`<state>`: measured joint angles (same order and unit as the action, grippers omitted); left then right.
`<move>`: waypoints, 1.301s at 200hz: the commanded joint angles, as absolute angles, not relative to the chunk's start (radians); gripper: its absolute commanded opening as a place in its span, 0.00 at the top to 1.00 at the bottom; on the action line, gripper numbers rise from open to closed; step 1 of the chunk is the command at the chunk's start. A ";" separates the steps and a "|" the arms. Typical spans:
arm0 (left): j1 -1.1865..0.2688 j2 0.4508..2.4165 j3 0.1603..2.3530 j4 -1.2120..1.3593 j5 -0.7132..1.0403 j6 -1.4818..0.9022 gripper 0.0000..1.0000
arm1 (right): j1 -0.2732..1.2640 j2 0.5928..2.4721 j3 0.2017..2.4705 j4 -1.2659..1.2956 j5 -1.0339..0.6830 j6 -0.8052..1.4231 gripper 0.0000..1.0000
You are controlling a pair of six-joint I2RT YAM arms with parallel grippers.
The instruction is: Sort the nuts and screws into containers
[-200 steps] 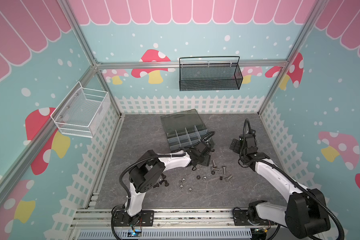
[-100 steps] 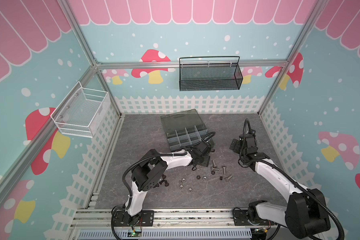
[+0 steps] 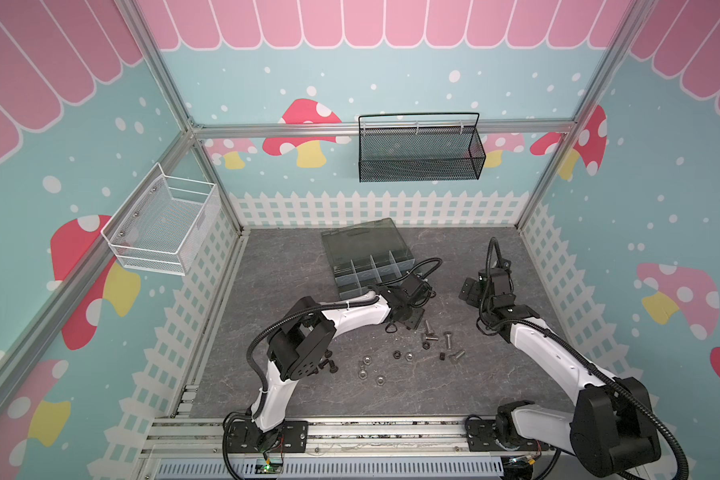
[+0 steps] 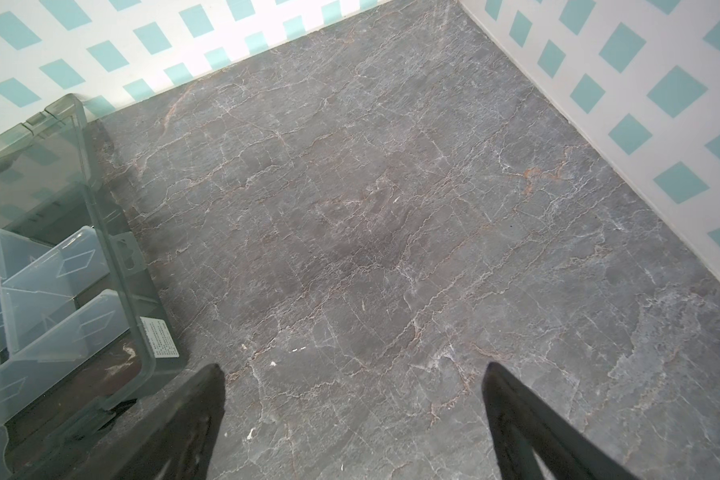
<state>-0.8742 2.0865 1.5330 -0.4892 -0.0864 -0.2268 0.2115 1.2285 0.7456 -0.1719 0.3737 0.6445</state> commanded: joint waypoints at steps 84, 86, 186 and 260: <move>-0.836 2.198 1.644 -0.604 -0.035 -0.078 0.43 | 0.218 1.220 0.738 -0.175 0.376 0.656 0.02; -0.836 2.199 1.644 -0.605 -0.034 -0.079 0.43 | 0.218 1.219 0.738 -0.175 0.376 0.655 0.02; -0.847 2.162 1.569 -0.624 0.033 -0.146 0.49 | 0.218 1.224 0.742 -0.176 0.372 0.659 0.02; -0.852 2.188 1.584 -0.639 0.002 -0.158 0.51 | 0.216 1.253 0.763 -0.175 0.361 0.658 0.02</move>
<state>-0.8448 2.1635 1.5822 -0.5831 -0.0040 -0.1524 0.2115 1.2343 0.7456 -0.1719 0.3653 0.6445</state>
